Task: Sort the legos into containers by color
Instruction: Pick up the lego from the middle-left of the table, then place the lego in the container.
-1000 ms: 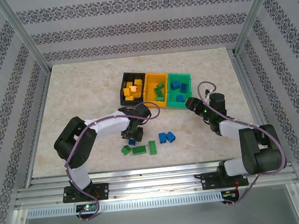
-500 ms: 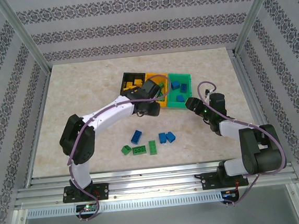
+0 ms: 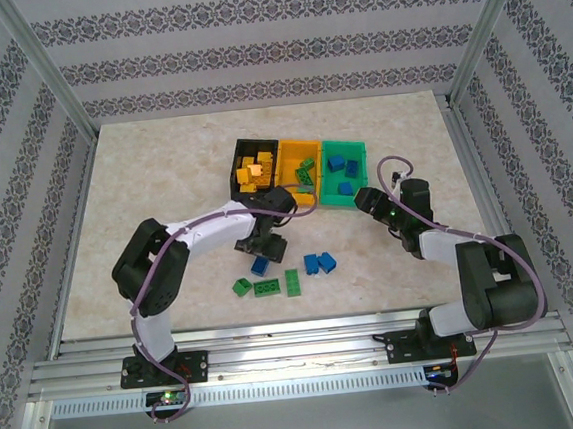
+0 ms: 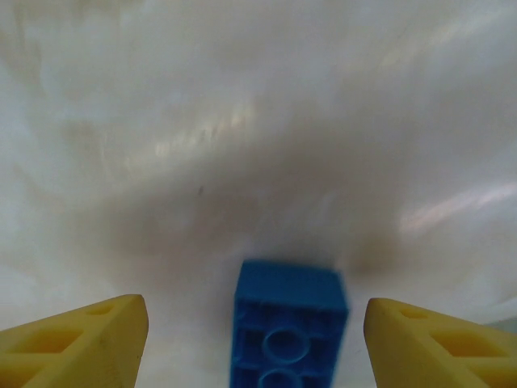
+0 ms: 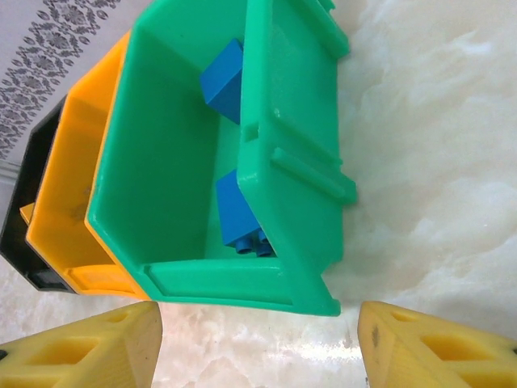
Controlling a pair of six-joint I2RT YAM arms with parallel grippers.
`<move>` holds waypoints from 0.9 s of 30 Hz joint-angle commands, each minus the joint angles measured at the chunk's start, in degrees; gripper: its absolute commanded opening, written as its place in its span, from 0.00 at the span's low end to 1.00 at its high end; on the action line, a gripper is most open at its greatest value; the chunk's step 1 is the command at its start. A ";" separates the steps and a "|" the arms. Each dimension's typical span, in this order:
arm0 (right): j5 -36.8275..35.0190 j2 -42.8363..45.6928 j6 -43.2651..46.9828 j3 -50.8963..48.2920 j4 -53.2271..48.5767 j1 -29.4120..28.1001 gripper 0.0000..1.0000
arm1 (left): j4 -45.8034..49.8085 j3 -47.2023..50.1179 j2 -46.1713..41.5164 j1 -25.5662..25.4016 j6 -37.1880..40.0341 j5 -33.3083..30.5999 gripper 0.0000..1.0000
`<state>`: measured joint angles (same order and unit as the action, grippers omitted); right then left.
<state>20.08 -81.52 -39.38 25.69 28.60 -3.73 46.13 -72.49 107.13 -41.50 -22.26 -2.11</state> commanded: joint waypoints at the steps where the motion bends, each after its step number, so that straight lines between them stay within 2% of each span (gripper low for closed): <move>1: 1.02 -0.66 -0.79 -0.15 1.99 -1.00 0.66 | 1.06 2.46 -2.24 0.62 -0.27 0.17 0.70; 4: 0.60 -0.44 -0.44 -0.14 1.65 -1.08 0.66 | -0.44 2.64 -0.88 0.63 -0.29 0.74 0.55; 6: 0.27 -0.22 -0.17 -0.10 1.37 -1.19 0.66 | -1.03 1.58 0.09 0.63 -0.03 1.07 0.36; 8: 0.13 -0.13 0.00 -0.11 1.28 -1.19 0.66 | -1.15 -0.08 0.73 0.63 0.37 1.10 0.21; 13: 0.07 -0.06 -0.05 -0.06 1.28 -1.13 0.66 | -0.70 -7.37 1.60 0.63 2.16 0.77 0.20; 19: -0.13 0.15 -0.01 -0.25 1.26 -1.28 0.66 | -3.69 -22.81 5.42 0.63 4.18 2.94 0.21; 27: -0.29 0.83 -0.09 -0.59 1.28 -1.22 0.66 | -4.67 -47.76 19.47 0.54 5.23 6.89 0.22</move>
<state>20.03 -81.76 -39.33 25.69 28.80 -4.38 41.52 -113.89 121.80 -41.50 -18.76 2.22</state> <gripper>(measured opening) 0.655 0.258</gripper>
